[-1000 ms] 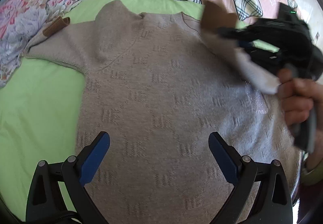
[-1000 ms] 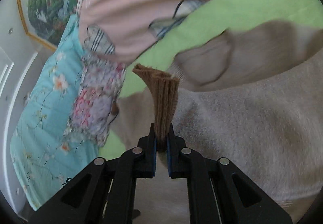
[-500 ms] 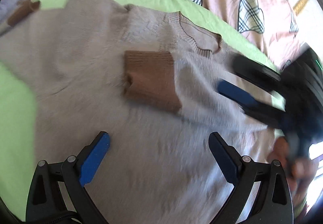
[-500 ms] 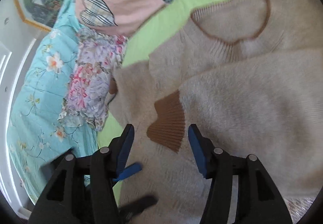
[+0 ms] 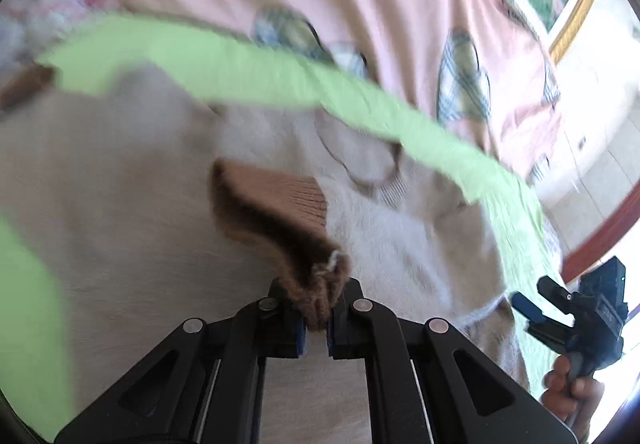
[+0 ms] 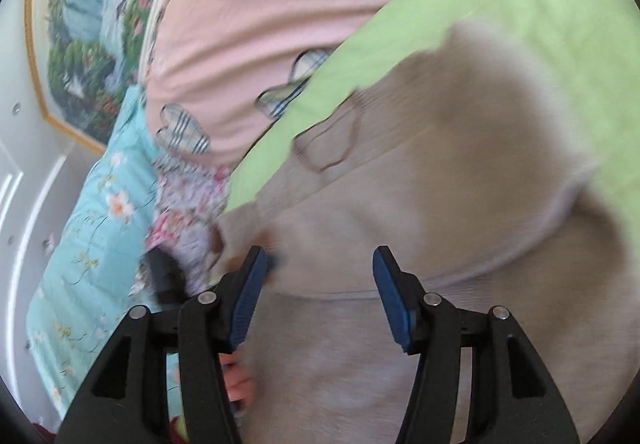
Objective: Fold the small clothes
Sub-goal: 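Carry the cuff across the sweater body with the right gripper and release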
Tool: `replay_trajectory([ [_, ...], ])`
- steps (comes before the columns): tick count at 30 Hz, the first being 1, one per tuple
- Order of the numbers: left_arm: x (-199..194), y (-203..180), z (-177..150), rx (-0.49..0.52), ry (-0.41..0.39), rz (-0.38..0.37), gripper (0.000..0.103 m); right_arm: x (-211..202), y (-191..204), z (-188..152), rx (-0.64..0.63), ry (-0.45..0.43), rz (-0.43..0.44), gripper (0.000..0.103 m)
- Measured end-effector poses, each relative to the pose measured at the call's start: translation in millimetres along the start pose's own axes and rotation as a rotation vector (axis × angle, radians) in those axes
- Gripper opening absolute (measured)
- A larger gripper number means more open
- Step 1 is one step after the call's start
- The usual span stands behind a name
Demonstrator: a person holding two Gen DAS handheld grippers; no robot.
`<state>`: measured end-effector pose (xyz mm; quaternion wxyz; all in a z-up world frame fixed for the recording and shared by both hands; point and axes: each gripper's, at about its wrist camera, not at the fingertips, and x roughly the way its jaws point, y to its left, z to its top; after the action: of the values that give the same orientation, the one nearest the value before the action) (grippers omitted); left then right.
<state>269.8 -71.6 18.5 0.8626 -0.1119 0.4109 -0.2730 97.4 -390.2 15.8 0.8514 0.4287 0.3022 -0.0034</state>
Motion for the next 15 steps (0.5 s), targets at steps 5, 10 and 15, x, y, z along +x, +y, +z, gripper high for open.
replay_trajectory([
  [5,6.8,41.1,-3.9,-0.077,0.051,0.035,0.005,-15.4,-32.3,29.5,0.003,-0.074,-0.139,0.058],
  [10,11.6,39.4,-20.0,-0.066,0.080,0.058,0.006,8.4,-44.6,59.5,-0.048,-0.054,-0.287,0.058],
  [15,14.3,47.6,-31.3,-0.081,0.110,0.072,0.006,62.8,-60.1,79.5,-0.097,0.076,-0.392,0.058],
])
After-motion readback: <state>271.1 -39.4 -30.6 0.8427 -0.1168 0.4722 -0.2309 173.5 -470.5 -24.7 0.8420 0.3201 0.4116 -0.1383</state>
